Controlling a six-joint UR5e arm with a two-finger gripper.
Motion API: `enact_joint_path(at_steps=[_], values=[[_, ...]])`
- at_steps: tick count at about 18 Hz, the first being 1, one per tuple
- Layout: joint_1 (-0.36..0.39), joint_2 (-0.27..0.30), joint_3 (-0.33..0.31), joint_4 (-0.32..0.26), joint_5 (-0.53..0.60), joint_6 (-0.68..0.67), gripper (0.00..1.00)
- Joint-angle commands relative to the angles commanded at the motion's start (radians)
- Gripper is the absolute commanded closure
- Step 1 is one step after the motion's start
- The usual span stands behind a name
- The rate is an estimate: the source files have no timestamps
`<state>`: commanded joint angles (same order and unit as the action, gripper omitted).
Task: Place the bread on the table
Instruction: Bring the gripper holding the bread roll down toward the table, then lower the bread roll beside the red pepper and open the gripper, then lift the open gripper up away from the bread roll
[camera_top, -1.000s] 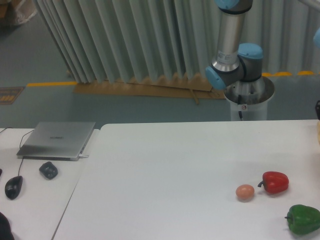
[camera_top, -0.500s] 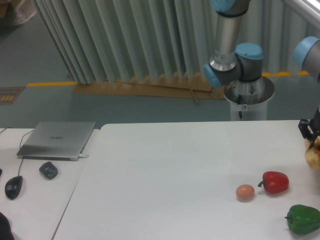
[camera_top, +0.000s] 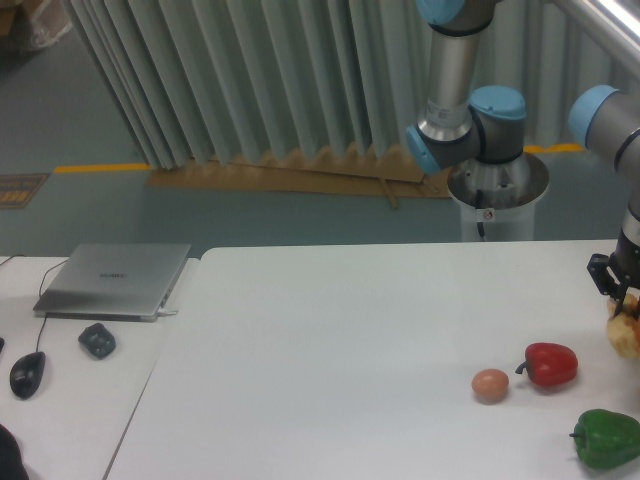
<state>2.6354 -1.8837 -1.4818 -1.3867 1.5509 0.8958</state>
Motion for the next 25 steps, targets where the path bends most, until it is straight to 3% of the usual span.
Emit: enact_joint_path(at_steps=[1, 2, 3, 13, 19, 21, 25], values=[[0.0, -0.002, 0.0, 0.0, 0.002, 0.0, 0.61], [0.0, -0.003, 0.0, 0.0, 0.002, 0.0, 0.47], [-0.003, -0.002, -0.002, 0.0, 0.003, 0.006, 0.0], [-0.017, -0.002, -0.009, 0.008, 0.051, 0.014, 0.0], [-0.015, 0.0, -0.015, 0.014, 0.051, 0.144, 0.0], [-0.002, 0.002, -0.02, 0.051, 0.057, 0.166, 0.0], [0.035, 0.012, -0.02, 0.04, 0.084, 0.311, 0.0]])
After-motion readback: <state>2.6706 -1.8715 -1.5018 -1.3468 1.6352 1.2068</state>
